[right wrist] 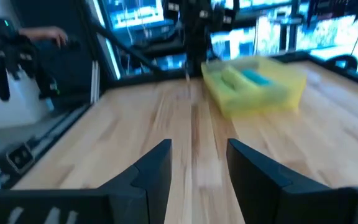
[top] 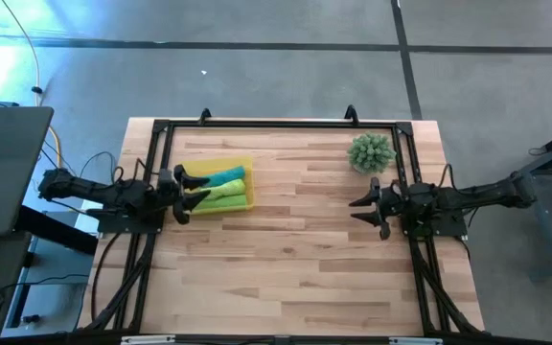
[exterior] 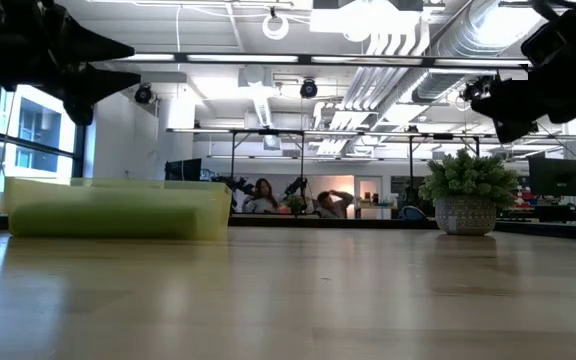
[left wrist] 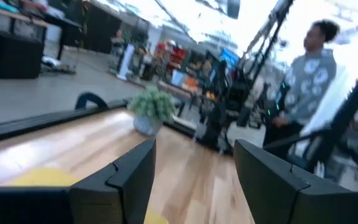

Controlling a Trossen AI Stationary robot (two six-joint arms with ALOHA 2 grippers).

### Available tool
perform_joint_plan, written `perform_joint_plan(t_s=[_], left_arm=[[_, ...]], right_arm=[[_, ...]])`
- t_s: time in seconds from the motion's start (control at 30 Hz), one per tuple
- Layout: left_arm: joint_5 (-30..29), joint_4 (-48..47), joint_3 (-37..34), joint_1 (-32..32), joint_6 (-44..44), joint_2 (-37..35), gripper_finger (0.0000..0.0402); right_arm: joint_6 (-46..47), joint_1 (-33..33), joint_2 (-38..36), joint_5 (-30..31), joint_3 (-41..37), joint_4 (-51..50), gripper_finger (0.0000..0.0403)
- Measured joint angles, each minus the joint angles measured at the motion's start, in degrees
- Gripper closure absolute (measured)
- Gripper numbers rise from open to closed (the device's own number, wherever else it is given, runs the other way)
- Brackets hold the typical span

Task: Roll microfiber towels into tight, uniform cylinder then place into a basket
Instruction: Return to Home Position

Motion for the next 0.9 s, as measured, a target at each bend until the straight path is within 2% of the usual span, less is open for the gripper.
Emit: perform_joint_plan(t_s=[0.17,0.4,0.9], left_arm=[[-0.10,0.02,0.00,3.72,0.00,-4.69,0.0197],[-0.12,0.33,0.00,11.02,0.00,-7.85,0.0197],[-0.12,-1.73,0.00,26.86,0.00,-7.85,0.0197]], right_arm=[[0.00,-2.82,-5.30,-0.02,0.00,0.01,0.0256],[0.00,-11.42,-11.09,-0.02,-0.01,0.01,0.0256],[0.00,-34.33,-10.97,-0.02,-0.02,-3.72,0.0256]])
